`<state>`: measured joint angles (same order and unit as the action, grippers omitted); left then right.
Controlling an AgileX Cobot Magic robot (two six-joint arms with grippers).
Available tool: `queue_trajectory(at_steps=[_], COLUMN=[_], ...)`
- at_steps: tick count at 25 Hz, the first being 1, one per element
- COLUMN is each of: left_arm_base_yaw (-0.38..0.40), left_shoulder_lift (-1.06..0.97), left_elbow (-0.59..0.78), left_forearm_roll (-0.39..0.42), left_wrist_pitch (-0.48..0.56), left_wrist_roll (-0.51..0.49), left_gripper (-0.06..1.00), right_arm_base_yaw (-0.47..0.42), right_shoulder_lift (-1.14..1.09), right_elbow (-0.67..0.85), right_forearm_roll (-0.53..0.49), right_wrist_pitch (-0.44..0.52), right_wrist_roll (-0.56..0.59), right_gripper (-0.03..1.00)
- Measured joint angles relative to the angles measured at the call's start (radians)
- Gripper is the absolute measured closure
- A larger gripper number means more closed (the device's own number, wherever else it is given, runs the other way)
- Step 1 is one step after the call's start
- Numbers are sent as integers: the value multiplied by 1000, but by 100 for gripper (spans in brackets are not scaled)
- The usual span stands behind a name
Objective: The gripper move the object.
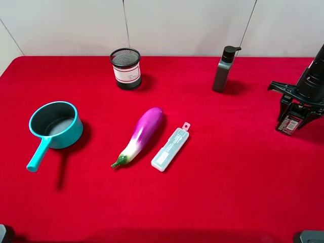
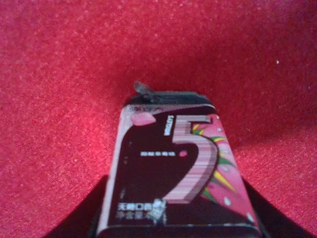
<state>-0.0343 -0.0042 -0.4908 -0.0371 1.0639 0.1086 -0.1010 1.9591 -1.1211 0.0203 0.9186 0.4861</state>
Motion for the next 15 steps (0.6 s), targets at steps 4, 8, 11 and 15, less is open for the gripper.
queue_trajectory(at_steps=[4,8,11,15], left_arm_base_yaw=[0,0,0,0], left_shoulder_lift=[0,0,0,0], left_elbow=[0,0,0,0], left_forearm_roll=[0,0,0,0], left_wrist_pitch=[0,0,0,0], left_wrist_roll=[0,0,0,0], left_gripper=[-4,-4,-4,-4], right_arm_base_yaw=[0,0,0,0], right_shoulder_lift=[0,0,0,-25], right_elbow=[0,0,0,0], right_forearm_roll=[-1,-1,-2,-2], right_wrist_pitch=[0,0,4,30], right_wrist_roll=[0,0,0,0], right_gripper=[64,64,64,64])
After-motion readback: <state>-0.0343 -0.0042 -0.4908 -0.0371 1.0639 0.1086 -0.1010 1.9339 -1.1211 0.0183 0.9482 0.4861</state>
